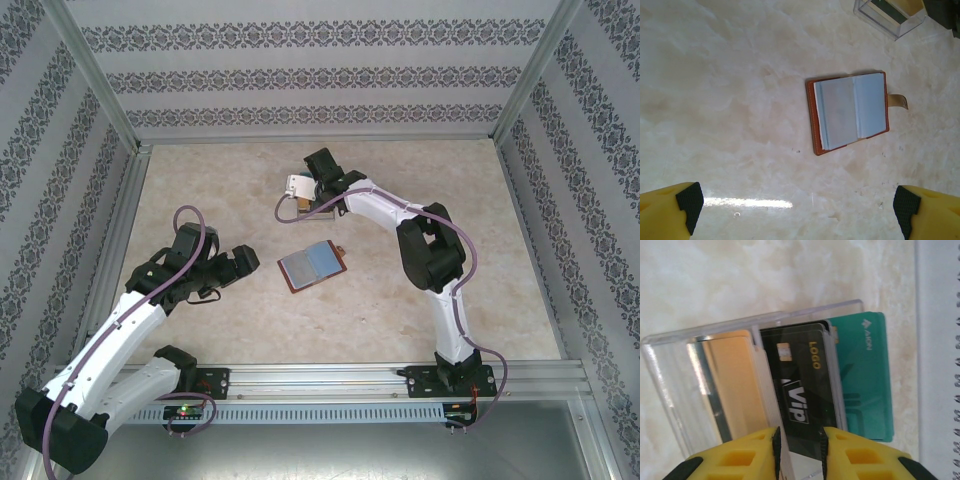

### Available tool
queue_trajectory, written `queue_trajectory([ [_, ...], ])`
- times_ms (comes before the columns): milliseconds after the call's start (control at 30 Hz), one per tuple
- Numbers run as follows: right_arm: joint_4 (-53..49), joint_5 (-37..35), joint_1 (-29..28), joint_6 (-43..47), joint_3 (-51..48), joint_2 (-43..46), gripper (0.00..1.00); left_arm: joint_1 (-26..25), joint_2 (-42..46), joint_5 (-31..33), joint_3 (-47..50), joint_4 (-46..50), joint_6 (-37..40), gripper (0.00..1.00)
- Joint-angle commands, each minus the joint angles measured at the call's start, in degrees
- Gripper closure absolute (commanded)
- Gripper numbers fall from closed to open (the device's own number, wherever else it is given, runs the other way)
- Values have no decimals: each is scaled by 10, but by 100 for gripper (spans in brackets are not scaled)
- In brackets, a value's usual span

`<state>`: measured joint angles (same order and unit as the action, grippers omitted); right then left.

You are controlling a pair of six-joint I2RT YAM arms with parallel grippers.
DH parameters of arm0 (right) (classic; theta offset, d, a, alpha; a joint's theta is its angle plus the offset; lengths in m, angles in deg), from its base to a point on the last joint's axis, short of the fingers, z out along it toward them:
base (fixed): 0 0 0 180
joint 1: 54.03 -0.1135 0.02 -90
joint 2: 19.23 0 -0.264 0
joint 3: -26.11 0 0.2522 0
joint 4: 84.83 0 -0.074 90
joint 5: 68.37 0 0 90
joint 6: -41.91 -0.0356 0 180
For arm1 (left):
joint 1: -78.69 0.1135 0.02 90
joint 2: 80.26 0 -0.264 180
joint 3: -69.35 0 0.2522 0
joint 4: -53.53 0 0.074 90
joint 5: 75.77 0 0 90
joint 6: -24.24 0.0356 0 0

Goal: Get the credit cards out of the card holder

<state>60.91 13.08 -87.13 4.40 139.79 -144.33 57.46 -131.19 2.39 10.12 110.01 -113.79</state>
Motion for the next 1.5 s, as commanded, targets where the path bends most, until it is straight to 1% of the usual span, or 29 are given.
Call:
queue_trajectory([
  [0, 17, -28, 8, -27, 11, -6, 70, 8, 7, -7, 9, -5, 3, 1],
  [167, 1, -21, 11, -87, 10, 27, 70, 9, 6, -16, 17, -20, 6, 1],
  [300, -20, -2, 10, -175, -17, 87, 69, 9, -10, -41, 29, -62, 1, 1],
  [333, -21, 7, 10, -202, -31, 103, 69, 9, -15, -51, 32, -75, -1, 0],
  [367, -22, 16, 12, -245, -46, 122, 67, 9, -23, -62, 36, -92, -4, 0],
  [400, -29, 31, 15, -301, -56, 137, 64, 9, -31, -71, 42, -108, -9, 2],
  [500, -68, 111, 33, -440, -86, 169, 64, 8, -57, -89, 55, -152, -21, 7],
  [600, -60, 141, 34, -518, -160, 203, 64, 9, -90, -115, 64, -196, -32, 13],
  [733, -46, 191, 34, -600, -251, 229, 64, 7, -135, -131, 58, -231, -33, 16],
  [767, -44, 207, 34, -615, -267, 228, 64, 7, -147, -135, 55, -237, -32, 16],
  [867, -40, 213, 32, -647, -304, 214, 62, 7, -178, -144, 44, -247, -27, 15],
  [1033, -35, 192, 20, -674, -324, 181, 57, 7, -220, -154, 23, -249, -13, 13],
  [1133, -32, 186, 9, -692, -337, 179, 61, 7, -234, -158, 16, -250, -8, 13],
  [1200, -28, 190, 0, -706, -349, 184, 66, 7, -243, -160, 16, -254, -7, 14],
  [1267, -24, 194, -10, -726, -361, 191, 68, 7, -250, -164, 15, -257, -6, 14],
  [1400, -14, 194, -36, -763, -385, 210, 71, 7, -262, -172, 18, -273, -11, 19],
  [1467, -11, 190, -48, -776, -391, 213, 71, 7, -269, -178, 22, -283, -11, 24],
])
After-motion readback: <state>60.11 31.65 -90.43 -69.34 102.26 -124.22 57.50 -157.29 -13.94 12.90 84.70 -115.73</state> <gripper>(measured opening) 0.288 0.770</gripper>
